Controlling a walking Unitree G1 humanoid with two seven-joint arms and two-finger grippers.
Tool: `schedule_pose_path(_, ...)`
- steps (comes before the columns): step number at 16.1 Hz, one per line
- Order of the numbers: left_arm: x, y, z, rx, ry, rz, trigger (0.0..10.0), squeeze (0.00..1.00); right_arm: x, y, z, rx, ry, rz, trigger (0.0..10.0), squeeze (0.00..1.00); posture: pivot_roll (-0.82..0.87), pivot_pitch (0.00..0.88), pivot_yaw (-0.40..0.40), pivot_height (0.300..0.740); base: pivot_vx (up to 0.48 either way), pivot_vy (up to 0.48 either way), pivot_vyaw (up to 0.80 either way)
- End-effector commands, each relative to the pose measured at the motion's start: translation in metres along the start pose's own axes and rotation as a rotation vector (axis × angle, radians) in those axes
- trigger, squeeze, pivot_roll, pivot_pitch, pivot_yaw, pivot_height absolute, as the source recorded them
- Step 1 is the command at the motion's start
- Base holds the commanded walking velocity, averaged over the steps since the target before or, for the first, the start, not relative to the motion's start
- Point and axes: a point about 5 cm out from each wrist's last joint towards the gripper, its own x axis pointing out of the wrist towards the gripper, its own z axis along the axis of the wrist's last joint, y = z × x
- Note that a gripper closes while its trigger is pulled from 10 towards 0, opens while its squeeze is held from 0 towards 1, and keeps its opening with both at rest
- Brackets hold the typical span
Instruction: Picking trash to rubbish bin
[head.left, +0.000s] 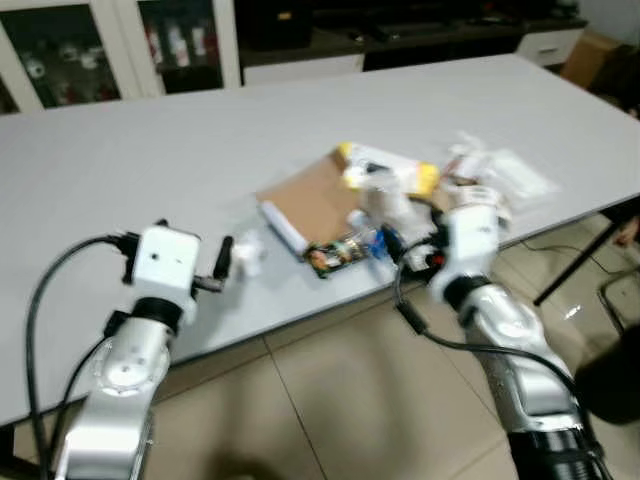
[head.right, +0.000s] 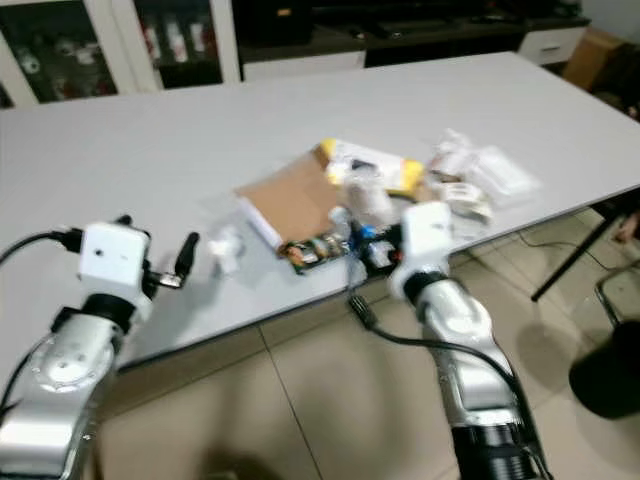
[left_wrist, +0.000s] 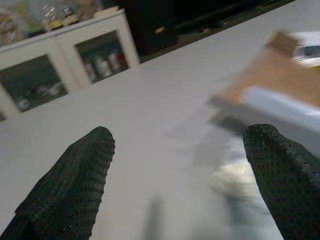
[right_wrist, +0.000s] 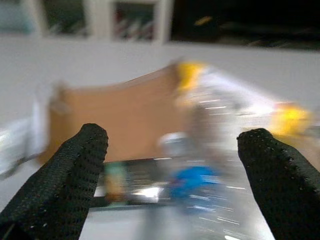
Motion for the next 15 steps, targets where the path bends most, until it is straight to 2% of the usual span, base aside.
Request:
schedule_pose_path(1,0.003,-0.004,0.006,-0.014,-0.003,-0.062,10.0,0.00,0.001,-0.004,-0.002,-0.009,0.066,0.018,10.0,1.00,0.03,0.080,-0.065,0.740,0.000,0.000,0.00)
schedule_pose_path(3,0.008,-0.018,0.020,0.001,-0.055,-0.247,10.0,0.00,0.014,-0.015,-0.001,-0.021,0.130,-0.012,10.0,1.00,0.03,0.077,-0.056,0.740,0.000,0.000,0.00)
schedule_pose_path(5,0.010,-0.028,0.030,-0.044,-0.066,-0.354,10.0,0.00,0.027,-0.025,0.001,-0.053,0.169,-0.049,10.0,1.00,0.03,0.075,-0.050,0.740,0.000,0.000,0.00)
schedule_pose_path(7,0.012,-0.031,0.039,-0.081,-0.072,-0.406,10.0,0.00,0.042,-0.032,0.011,-0.080,0.233,-0.069,10.0,1.00,0.02,0.069,-0.047,0.740,0.000,0.000,0.00)
schedule_pose_path(8,0.011,-0.034,0.042,-0.089,-0.068,-0.438,10.0,0.00,0.046,-0.035,0.013,-0.051,0.266,-0.073,10.0,0.66,0.02,0.067,-0.051,0.740,0.000,0.000,0.00)
schedule_pose_path(9,0.011,-0.035,0.044,-0.089,-0.067,-0.463,10.0,0.00,0.047,-0.037,0.013,-0.047,0.290,-0.074,10.0,0.23,0.02,0.065,-0.052,0.740,0.000,0.000,0.00)
schedule_pose_path(10,0.010,-0.038,0.047,-0.101,-0.064,-0.502,10.0,0.00,0.050,-0.043,0.011,-0.035,0.332,-0.084,10.0,0.00,0.02,0.063,-0.058,0.740,0.000,0.000,0.00)
schedule_pose_path(12,0.008,-0.041,0.048,-0.112,-0.049,-0.541,10.0,0.00,0.052,-0.053,0.001,-0.046,0.413,-0.119,10.0,0.00,0.01,0.061,-0.063,0.740,0.000,0.000,0.00)
schedule_pose_path(15,0.004,-0.044,0.048,-0.117,-0.039,-0.556,10.0,0.00,0.048,-0.057,-0.010,-0.053,0.506,-0.132,10.0,0.00,0.02,0.059,-0.069,0.740,0.000,0.000,0.00)
